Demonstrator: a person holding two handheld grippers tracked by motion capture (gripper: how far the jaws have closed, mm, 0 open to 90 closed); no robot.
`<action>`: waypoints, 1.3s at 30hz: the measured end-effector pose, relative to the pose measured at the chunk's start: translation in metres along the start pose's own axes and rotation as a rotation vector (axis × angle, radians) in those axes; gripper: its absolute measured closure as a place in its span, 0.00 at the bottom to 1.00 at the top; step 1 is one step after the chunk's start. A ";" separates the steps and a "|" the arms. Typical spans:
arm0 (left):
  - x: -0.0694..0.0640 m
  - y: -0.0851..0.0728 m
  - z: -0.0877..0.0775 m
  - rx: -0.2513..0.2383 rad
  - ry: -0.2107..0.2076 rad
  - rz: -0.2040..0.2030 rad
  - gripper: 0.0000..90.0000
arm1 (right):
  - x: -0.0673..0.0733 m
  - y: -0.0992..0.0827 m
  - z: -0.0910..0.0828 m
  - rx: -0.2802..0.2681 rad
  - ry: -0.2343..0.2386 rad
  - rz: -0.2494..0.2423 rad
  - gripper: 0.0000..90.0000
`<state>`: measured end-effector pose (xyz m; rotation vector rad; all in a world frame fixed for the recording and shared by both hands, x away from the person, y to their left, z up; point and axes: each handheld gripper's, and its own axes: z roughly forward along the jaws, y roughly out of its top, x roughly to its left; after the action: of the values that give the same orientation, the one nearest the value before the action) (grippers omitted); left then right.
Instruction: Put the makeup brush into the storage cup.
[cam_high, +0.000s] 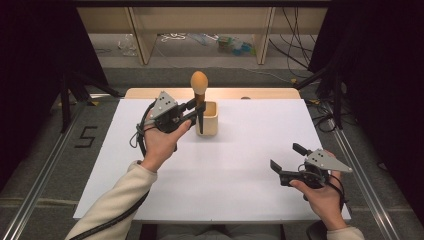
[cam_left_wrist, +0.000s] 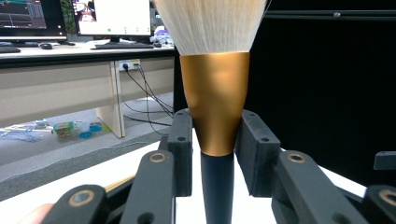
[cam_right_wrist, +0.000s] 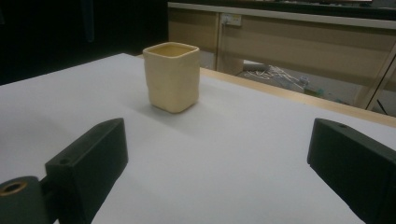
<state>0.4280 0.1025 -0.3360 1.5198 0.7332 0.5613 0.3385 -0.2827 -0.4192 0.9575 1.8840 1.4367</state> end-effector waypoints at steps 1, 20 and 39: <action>0.000 0.000 0.000 0.000 0.000 0.001 0.76 | 0.000 0.000 0.000 -0.001 0.000 -0.002 0.07; 0.003 0.003 0.004 -0.013 -0.001 0.003 0.76 | 0.000 0.000 0.000 0.000 -0.002 -0.001 0.07; 0.005 0.004 0.010 -0.016 -0.001 -0.001 0.76 | 0.000 0.000 0.000 -0.001 0.000 -0.002 0.07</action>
<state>0.4397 0.0991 -0.3329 1.5052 0.7267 0.5645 0.3386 -0.2829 -0.4192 0.9548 1.8834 1.4361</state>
